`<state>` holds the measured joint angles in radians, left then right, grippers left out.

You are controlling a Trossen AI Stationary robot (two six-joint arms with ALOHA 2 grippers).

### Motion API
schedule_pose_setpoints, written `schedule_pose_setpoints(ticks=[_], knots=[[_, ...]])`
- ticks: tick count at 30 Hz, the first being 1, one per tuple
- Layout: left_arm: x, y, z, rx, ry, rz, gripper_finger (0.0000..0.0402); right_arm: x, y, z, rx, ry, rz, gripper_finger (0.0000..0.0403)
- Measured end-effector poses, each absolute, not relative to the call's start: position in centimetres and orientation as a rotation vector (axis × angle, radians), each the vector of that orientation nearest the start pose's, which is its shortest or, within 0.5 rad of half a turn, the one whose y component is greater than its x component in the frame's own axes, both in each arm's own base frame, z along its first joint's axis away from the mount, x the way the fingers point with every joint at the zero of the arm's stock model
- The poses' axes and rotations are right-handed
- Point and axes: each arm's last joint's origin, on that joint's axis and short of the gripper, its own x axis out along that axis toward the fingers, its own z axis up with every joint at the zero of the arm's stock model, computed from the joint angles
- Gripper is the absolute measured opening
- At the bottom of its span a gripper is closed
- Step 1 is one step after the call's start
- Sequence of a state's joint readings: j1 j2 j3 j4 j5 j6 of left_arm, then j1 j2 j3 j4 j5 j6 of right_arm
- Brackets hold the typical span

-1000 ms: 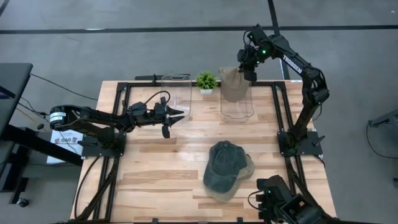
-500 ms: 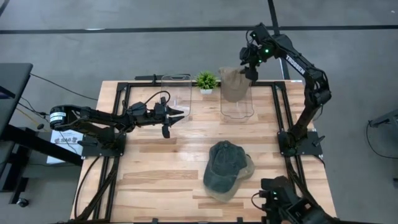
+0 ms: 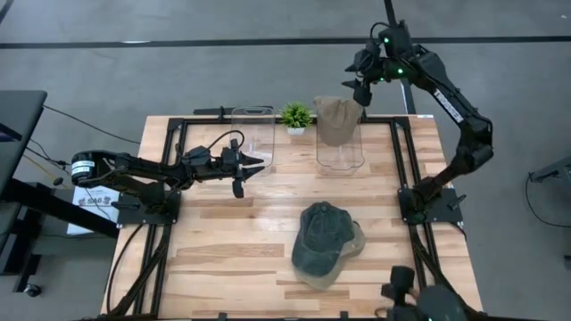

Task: Pick & Place hat
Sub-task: Put the top blue cap into the left transparent bin

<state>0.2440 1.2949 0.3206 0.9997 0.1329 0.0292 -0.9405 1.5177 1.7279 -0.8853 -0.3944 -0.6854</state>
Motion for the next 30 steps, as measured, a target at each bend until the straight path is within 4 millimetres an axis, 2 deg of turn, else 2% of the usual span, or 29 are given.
schedule_pose_setpoints(ticks=[10,17,23,30], knots=[[22.6,5.2,19.1,0.079,-0.025,0.110,0.0097,21.9,-16.6,44.5,-0.211,0.553,-0.150,0.0182],[22.6,4.4,19.1,-0.007,-0.027,-0.088,0.0097,24.4,-11.3,44.2,-0.149,0.575,0.028,0.0169],[22.9,2.2,18.9,-0.082,0.002,-0.272,0.0097,27.0,-5.8,43.5,-0.218,0.662,0.005,0.0147],[22.9,-1.6,19.0,-0.081,0.005,-0.442,0.0097,28.5,1.3,42.0,-0.195,0.766,-0.030,0.0113]])
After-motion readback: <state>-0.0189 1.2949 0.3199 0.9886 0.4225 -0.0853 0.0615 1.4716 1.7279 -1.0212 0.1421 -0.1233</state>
